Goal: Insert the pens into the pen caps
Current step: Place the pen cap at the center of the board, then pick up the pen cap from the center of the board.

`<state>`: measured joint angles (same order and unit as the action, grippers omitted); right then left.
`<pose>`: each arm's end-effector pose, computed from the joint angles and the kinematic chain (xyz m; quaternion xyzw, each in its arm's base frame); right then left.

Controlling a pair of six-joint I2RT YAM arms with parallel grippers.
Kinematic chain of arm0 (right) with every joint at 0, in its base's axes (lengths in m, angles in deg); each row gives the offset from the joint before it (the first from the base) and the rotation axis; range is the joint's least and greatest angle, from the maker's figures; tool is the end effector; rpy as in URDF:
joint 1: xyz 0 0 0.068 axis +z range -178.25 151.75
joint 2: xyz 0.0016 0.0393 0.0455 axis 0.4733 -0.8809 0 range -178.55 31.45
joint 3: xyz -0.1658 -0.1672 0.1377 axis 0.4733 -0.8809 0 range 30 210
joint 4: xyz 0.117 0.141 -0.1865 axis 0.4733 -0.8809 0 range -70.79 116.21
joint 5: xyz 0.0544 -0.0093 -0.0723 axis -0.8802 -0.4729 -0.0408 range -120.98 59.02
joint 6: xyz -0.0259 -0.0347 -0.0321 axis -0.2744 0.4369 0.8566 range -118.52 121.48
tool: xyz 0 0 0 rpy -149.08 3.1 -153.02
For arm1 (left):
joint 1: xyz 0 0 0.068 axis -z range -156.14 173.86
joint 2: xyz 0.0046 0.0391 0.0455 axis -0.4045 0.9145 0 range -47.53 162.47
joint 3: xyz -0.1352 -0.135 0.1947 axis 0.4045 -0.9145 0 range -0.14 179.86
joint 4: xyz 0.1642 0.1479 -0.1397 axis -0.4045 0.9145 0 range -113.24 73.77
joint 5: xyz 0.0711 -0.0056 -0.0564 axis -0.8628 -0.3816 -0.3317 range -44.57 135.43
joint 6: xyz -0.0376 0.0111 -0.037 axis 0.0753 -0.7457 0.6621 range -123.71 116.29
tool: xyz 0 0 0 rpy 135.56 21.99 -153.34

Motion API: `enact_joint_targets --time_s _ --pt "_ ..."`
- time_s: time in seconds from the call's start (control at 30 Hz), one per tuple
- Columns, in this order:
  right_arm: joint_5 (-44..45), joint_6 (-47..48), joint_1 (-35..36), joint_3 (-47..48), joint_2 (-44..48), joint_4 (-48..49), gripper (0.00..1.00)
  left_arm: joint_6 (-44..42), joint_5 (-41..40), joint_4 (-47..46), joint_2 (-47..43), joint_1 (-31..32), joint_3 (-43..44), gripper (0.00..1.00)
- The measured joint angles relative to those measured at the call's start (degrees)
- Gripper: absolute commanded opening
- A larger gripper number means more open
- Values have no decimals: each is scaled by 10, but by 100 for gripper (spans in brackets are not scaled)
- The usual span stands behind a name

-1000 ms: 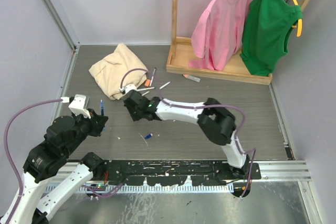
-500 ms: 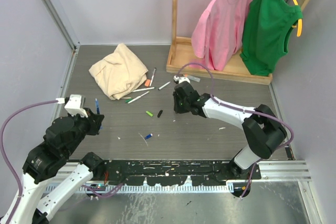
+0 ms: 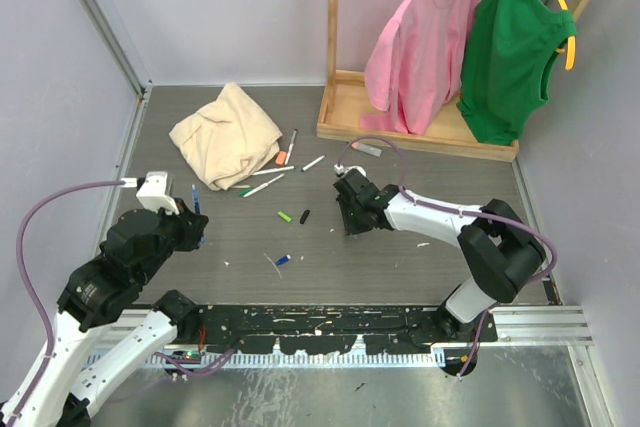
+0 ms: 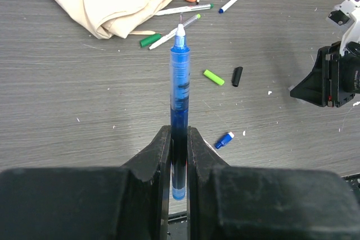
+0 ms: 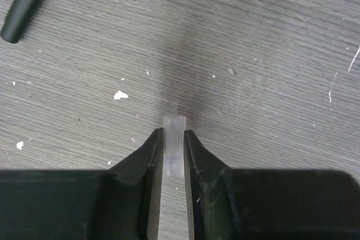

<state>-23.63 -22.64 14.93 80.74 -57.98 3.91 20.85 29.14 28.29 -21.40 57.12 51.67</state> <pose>0.2213 0.2013 0.1756 -0.1441 0.9555 0.0868 0.2425 0.0684 -0.0328 0.3428 -0.0114 0.8421 -0.1490 0.5182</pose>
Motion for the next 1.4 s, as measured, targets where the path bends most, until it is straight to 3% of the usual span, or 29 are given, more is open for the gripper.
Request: enact_joint_targets --time_s 0.37,0.87,1.17,1.4 --pt "-3 5 0 0 -28 -17 41 4 0 -4 -2 0 -16 0" --pt "-4 34 2 33 -55 -55 39 5 -6 -7 -15 0 -21 0" --pt "1 41 13 66 -82 -87 33 5 -5 -7 -15 0 -21 0" --pt "11 41 20 69 -84 -88 12 5 -4 -7 -15 0 -22 0"
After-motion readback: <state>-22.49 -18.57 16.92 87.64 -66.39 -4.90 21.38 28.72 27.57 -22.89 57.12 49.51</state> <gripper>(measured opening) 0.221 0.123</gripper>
